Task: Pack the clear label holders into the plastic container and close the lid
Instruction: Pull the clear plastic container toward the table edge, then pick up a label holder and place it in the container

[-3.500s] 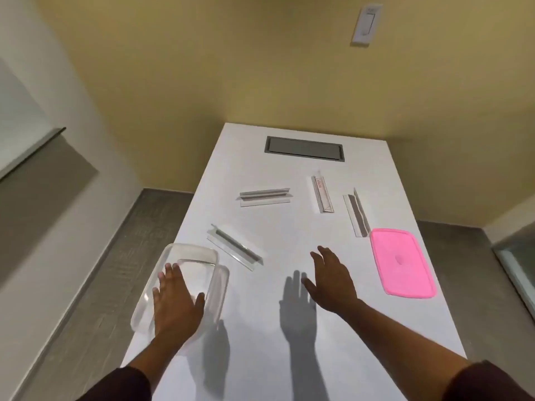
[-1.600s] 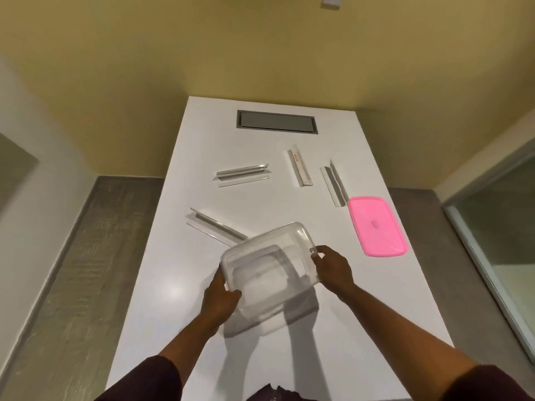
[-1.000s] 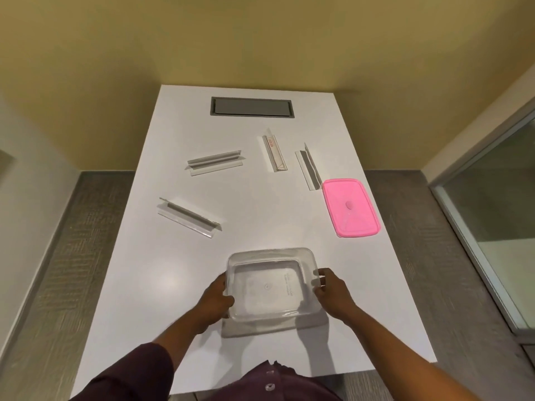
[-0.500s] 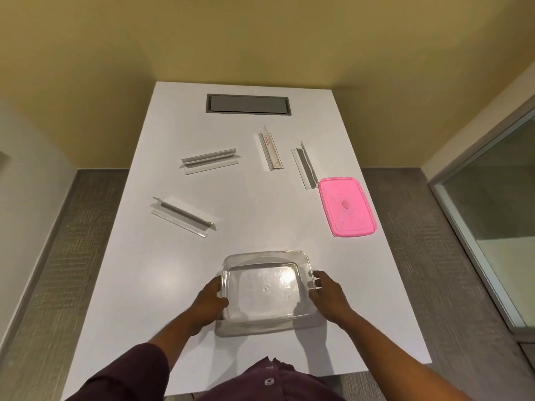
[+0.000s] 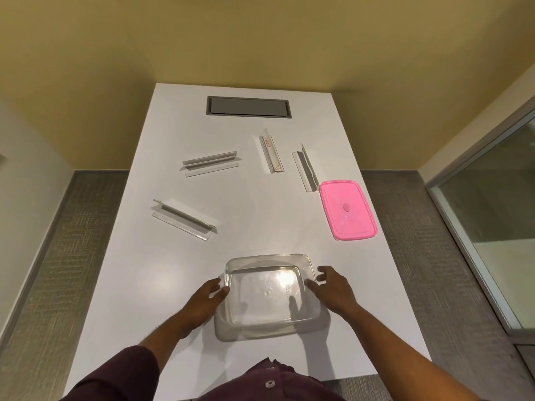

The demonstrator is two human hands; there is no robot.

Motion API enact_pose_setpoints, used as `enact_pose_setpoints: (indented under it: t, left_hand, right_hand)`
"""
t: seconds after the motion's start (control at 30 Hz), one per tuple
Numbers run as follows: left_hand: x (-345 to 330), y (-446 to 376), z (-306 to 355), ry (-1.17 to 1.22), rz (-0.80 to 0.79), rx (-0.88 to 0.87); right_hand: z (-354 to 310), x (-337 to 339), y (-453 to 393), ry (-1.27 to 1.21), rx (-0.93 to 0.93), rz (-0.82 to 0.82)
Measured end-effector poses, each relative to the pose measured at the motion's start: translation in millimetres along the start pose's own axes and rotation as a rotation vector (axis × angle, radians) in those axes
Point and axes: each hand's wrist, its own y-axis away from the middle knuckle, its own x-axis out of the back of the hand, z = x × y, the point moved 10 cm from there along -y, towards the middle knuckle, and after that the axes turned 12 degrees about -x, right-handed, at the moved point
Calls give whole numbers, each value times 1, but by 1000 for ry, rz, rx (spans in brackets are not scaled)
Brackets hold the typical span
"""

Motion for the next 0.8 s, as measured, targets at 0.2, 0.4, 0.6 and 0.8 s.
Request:
enact_pose_setpoints:
  t: [0.2,0.4,0.6,0.8]
  left_hand:
    - [49,-17,6,-45,215,-20]
    - [108,-40,43,-122,314,-91]
    - [173,-77,63,-180,406,-107]
    - [238,-125,72,-216,540,-79]
  right_hand:
    - [-66,29,-9,-37,111,113]
    - [-154,18,-19,6,209,141]
    - [-231,-39,-32,-75,223,-55]
    - [-266,-112,-51,-307,2,-385]
